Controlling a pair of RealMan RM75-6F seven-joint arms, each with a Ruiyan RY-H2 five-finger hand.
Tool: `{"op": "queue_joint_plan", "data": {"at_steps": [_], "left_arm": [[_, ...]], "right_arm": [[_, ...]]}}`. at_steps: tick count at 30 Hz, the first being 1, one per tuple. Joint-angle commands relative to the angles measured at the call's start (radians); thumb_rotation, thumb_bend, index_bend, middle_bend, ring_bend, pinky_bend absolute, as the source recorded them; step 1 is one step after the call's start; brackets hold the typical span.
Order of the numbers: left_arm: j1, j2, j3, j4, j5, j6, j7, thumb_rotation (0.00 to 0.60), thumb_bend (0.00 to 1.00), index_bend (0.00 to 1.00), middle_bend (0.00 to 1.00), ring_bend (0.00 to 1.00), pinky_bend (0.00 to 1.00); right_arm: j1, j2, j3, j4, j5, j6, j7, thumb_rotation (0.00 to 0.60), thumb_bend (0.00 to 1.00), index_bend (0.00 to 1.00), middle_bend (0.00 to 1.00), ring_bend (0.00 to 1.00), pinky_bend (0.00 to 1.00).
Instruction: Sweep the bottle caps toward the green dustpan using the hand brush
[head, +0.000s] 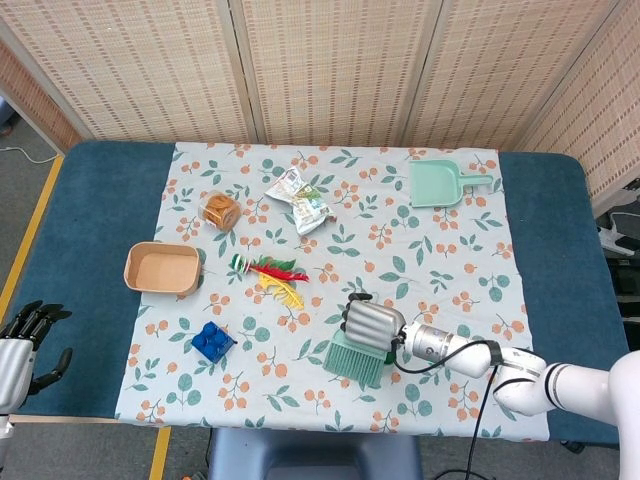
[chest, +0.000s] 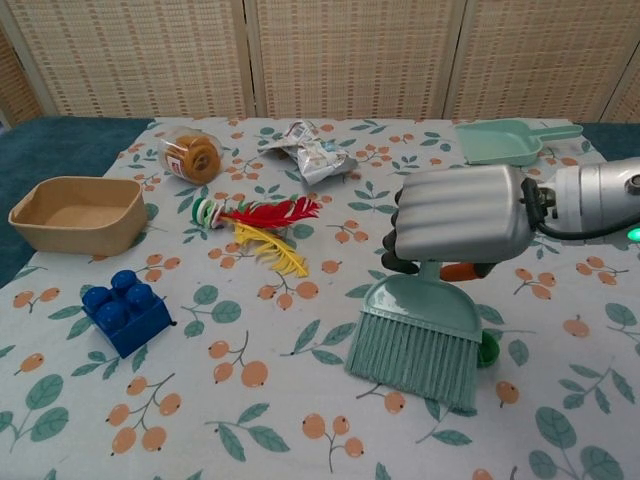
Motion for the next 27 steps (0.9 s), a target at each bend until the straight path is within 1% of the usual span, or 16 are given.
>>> {"op": "queue_joint_plan", "data": {"at_steps": [1, 8, 14, 20, 27], "left_arm": [[0.000, 0.001, -0.001, 0.000, 0.000, 0.001, -0.001, 0.600, 0.37, 0.27, 0.21, 0.13, 0.36], [0.002, 0.002, -0.001, 0.000, 0.000, 0.004, -0.005, 0.600, 0.37, 0.27, 0.21, 0.13, 0.36], [0.002, 0.002, 0.000, 0.000, 0.004, 0.006, -0.004, 0.600, 0.37, 0.27, 0.21, 0.13, 0.36], [0.002, 0.002, -0.001, 0.000, 0.004, 0.008, -0.004, 0.600, 0.37, 0.27, 0.21, 0.13, 0.36], [0.002, 0.002, -0.002, 0.000, 0.001, 0.006, -0.005, 0.600, 0.37, 0.27, 0.21, 0.13, 0.36]], "right_arm": [[0.018, -0.007, -0.013, 0.023, -0.020, -0.027, -0.031, 0.600, 1.00, 0.75, 0.67, 0.54, 0.52], [0.056, -0.006, -0.033, 0.086, -0.083, -0.055, -0.118, 0.600, 1.00, 0.75, 0.67, 0.54, 0.52], [0.062, -0.004, -0.025, 0.158, -0.090, -0.070, -0.197, 0.600, 1.00, 0.75, 0.67, 0.54, 0.52], [0.025, -0.030, 0.009, 0.266, -0.050, -0.067, -0.317, 0.600, 1.00, 0.75, 0.67, 0.54, 0.51], [-0.044, -0.069, 0.059, 0.400, 0.030, -0.037, -0.472, 0.600, 1.00, 0.75, 0.67, 0.54, 0.51]]}}
